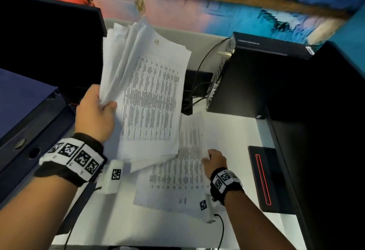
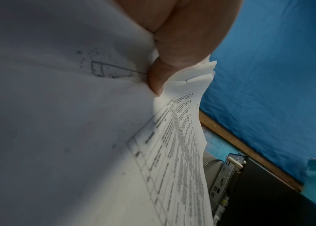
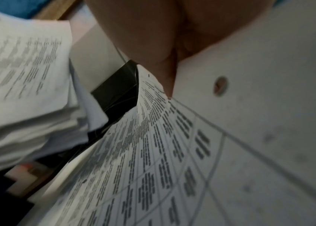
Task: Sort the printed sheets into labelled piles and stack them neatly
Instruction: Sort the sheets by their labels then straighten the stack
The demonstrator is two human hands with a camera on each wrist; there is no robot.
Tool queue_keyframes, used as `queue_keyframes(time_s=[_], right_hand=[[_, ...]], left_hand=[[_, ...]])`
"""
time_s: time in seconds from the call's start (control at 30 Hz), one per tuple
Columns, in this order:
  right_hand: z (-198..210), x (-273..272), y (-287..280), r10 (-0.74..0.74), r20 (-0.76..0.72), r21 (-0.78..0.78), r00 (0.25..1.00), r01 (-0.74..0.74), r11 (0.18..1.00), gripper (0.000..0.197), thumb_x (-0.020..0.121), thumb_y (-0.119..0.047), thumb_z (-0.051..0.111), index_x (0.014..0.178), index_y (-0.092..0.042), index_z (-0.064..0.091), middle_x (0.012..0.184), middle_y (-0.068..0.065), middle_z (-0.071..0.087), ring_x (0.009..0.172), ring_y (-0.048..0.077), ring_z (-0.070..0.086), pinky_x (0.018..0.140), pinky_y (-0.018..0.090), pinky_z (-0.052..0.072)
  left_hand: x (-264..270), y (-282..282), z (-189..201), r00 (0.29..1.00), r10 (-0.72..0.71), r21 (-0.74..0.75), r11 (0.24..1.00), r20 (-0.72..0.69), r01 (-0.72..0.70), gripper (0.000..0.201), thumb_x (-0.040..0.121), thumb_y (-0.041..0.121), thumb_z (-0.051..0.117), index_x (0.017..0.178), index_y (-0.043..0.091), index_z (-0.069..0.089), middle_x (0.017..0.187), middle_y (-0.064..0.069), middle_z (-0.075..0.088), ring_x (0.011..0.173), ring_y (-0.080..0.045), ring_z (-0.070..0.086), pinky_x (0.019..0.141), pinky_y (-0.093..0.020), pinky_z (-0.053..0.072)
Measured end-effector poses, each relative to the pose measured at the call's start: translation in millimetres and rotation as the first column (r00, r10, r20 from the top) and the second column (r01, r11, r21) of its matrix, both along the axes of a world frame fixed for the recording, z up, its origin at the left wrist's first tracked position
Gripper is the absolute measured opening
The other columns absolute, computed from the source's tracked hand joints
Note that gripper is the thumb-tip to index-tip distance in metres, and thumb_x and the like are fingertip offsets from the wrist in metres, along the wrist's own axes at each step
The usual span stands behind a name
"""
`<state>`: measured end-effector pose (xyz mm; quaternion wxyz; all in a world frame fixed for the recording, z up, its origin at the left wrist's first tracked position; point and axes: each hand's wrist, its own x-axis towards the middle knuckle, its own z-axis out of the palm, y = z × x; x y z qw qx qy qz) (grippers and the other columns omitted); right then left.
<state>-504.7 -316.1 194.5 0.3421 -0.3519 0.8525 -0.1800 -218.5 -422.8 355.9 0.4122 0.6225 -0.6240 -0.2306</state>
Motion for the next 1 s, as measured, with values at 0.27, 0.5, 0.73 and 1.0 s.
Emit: queue_keyframes(time_s=[0.27,0.5,0.73,1.0], right_hand=[[-4,48,-15,-0.162,-0.148,0.226,0.976,0.192,0.955,0.043,0.097,-0.022,0.050,0.132,0.001,0.041,0.139,0.017,0.044,0.125,0.030,0.045,0.102,0.036,0.039],[-22,70,-18,-0.175,-0.192,0.156,0.966,0.206,0.966,0.085,0.081,-0.040,0.072,0.143,-0.005,0.026,0.142,0.015,0.035,0.130,0.035,0.036,0.107,0.048,0.037],[-15,65,-23,-0.378,0.081,-0.003,0.922,0.379,0.925,0.084,0.094,-0.012,0.056,0.154,-0.021,-0.002,0.140,0.019,0.048,0.119,0.032,0.056,0.105,0.044,0.044],[104,-15,4,-0.318,-0.353,-0.371,0.880,0.180,0.911,0.024,0.095,-0.015,0.056,0.116,-0.004,0.061,0.103,0.023,0.067,0.100,0.040,0.062,0.085,0.040,0.051]], left_hand=[[4,-5,1,0.998,-0.029,0.004,1.000,-0.062,0.030,0.024,0.090,0.001,0.060,0.112,0.011,0.057,0.099,-0.004,0.065,0.088,-0.024,0.061,0.076,-0.029,0.044],[5,-3,-3,0.993,-0.072,0.032,0.997,-0.096,0.076,0.022,0.091,0.000,0.060,0.109,0.013,0.057,0.086,0.005,0.062,0.081,-0.019,0.059,0.072,-0.028,0.043],[11,-3,-10,0.975,-0.081,0.091,0.991,-0.206,0.101,0.027,0.092,0.000,0.060,0.112,0.018,0.057,0.094,0.004,0.066,0.083,-0.012,0.065,0.073,-0.028,0.051],[-20,17,-78,0.983,-0.061,0.434,0.891,-0.171,0.131,0.017,0.092,0.003,0.061,0.108,0.008,0.057,0.101,-0.009,0.068,0.095,-0.031,0.067,0.085,-0.037,0.053]])
